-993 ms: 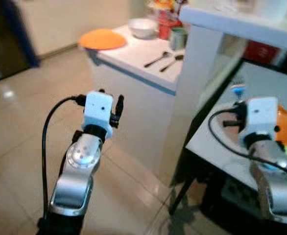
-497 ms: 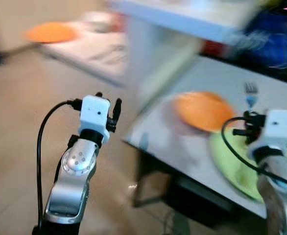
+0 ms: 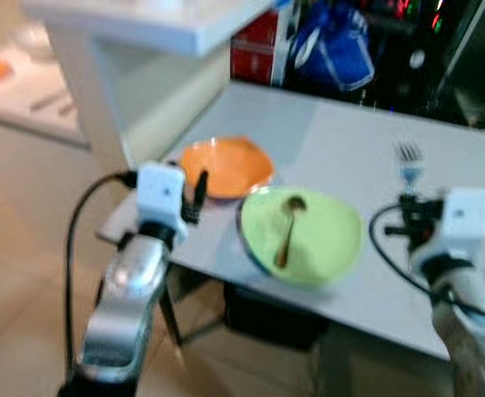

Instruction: Setting the table

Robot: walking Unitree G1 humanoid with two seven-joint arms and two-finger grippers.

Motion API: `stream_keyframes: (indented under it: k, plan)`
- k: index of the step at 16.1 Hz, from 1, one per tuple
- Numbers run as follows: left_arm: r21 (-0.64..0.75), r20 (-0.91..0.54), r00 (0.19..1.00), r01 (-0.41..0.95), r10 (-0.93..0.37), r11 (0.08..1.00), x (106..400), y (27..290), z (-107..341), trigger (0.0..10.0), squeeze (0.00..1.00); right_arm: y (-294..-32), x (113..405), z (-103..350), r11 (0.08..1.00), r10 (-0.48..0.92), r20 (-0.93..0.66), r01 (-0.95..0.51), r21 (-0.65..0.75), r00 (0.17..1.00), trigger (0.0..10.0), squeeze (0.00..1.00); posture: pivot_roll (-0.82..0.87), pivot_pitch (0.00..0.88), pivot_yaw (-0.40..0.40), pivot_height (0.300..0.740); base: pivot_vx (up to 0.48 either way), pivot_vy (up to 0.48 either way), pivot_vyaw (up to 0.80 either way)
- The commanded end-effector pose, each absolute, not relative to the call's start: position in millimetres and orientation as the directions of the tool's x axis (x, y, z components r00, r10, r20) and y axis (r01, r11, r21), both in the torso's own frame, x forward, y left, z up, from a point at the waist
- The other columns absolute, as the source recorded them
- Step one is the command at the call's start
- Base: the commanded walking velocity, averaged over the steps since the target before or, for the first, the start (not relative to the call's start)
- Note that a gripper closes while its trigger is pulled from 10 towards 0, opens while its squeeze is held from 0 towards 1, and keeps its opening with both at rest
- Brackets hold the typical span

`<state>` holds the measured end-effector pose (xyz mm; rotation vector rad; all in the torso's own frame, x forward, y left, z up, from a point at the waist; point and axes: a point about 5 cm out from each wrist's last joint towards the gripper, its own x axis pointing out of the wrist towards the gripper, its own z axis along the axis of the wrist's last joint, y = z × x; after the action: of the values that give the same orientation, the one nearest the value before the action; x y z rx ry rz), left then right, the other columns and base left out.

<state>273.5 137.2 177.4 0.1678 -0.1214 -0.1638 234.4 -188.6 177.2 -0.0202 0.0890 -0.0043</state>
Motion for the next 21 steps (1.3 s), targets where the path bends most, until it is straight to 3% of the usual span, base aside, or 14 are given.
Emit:
stream_keyframes:
  k: [1,6,8,11,15,21]
  plan:
    - [0.212,0.105,0.982,0.133,-0.158,0.968,273.2,144.7,179.1,10.0,0.00,-178.2,239.6,178.1,0.997,0.081,-0.113,-0.078,0.027,0.990,10.0,0.00,-0.06,0.014,-0.040,0.740,0.000,0.000,0.00]
    - [0.341,0.066,0.950,0.265,-0.304,0.902,274.6,133.6,186.0,10.0,0.00,-189.8,272.2,170.2,1.000,0.022,-0.275,-0.024,-0.004,0.961,10.0,0.00,-0.05,0.035,-0.028,0.740,0.000,0.000,0.00]
    - [0.315,-0.010,0.854,0.496,-0.520,0.809,260.0,118.0,178.3,10.0,0.00,-198.0,294.5,153.7,0.999,0.001,-0.385,0.014,0.037,0.923,10.0,0.00,-0.05,0.048,-0.020,0.740,0.000,0.000,0.00]
    - [0.233,-0.128,0.748,0.661,-0.651,0.714,241.8,107.5,162.8,10.0,0.00,-182.7,313.0,145.1,0.996,0.072,-0.408,-0.048,0.070,0.910,10.0,0.00,-0.04,0.060,-0.029,0.740,0.000,0.000,0.00]
    - [0.228,-0.200,0.708,0.706,-0.678,0.670,233.1,109.7,157.4,10.0,0.00,-168.6,340.7,140.5,0.982,0.042,-0.385,0.032,0.184,0.922,10.0,0.00,-0.02,0.075,-0.036,0.740,0.000,0.000,0.00]
    - [0.242,-0.254,0.721,0.693,-0.645,0.679,229.5,120.5,154.4,10.0,0.00,-140.9,353.4,127.0,0.960,-0.003,-0.405,0.115,0.253,0.914,10.0,0.00,-0.01,0.089,-0.031,0.740,0.000,0.000,0.00]
